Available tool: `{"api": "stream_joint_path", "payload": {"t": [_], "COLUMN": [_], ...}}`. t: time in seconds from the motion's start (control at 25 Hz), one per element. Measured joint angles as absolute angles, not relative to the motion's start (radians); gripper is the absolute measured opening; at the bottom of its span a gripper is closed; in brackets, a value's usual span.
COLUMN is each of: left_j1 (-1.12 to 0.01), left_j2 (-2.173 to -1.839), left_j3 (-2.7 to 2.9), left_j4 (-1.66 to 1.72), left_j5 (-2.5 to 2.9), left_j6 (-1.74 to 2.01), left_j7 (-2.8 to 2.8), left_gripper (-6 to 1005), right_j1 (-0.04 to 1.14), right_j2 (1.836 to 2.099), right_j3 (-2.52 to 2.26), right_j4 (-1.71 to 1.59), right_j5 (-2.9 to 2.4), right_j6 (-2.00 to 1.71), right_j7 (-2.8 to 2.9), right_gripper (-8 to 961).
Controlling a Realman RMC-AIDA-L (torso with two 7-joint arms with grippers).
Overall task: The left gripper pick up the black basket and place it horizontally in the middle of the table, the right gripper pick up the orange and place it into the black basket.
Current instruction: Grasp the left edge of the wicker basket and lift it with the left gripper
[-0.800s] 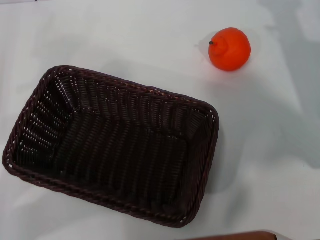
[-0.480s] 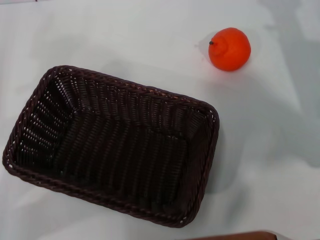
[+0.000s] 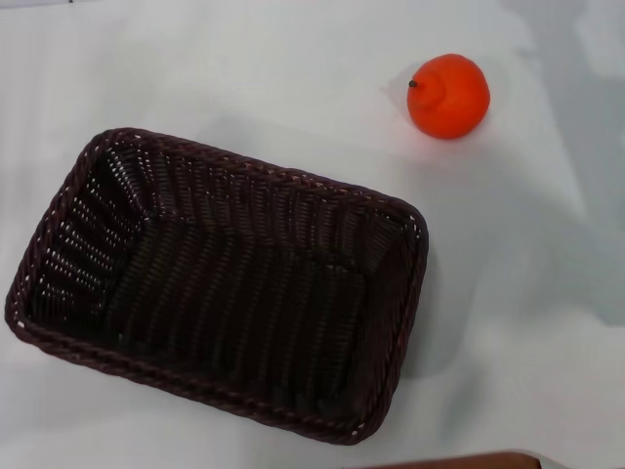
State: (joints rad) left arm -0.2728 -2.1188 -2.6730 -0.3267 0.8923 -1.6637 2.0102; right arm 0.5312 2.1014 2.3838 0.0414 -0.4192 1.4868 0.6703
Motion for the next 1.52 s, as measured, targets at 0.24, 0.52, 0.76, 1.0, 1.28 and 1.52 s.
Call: {"api": "stream_joint_path", "payload": {"t": [0.24,0.52,0.76,1.0,1.28,1.52], "left_j1": [-0.237,-0.227,-0.263,-0.329,-0.426,-0.461], "left_j2": [-1.938,-1.882,-1.923,-1.989,-2.025,-2.055], "left_j3": [-2.394,-2.371,-2.367,-2.365,-2.362,-2.343], "left_j4": [-0.65,-0.987,-1.239,-1.364,-1.371,-1.372], "left_j5": [1.166,1.557,1.914,2.145,2.341,2.428], "left_j6": [-1.602,-1.631,-1.696,-1.745,-1.808,-1.82], "left_j7": [1.516,1.139,0.883,0.755,0.688,0.673], "left_gripper": [744,715,705,712,726,741], "right_j1": [0.533,0.536,0.539,0.55,0.553,0.55], "right_j2": [2.102,2.101,2.098,2.098,2.098,2.098], "right_j3": [2.389,2.391,2.39,2.39,2.398,2.401], "right_j4": [0.041,0.041,0.049,0.052,0.054,0.053], "right_j5": [-0.418,-0.417,-0.417,-0.417,-0.417,-0.417], "right_j6": [1.466,1.441,1.42,1.402,1.4,1.397], "right_j7": [0.67,0.685,0.687,0.687,0.689,0.689], "right_gripper": [944,944,945,945,944,945]}}
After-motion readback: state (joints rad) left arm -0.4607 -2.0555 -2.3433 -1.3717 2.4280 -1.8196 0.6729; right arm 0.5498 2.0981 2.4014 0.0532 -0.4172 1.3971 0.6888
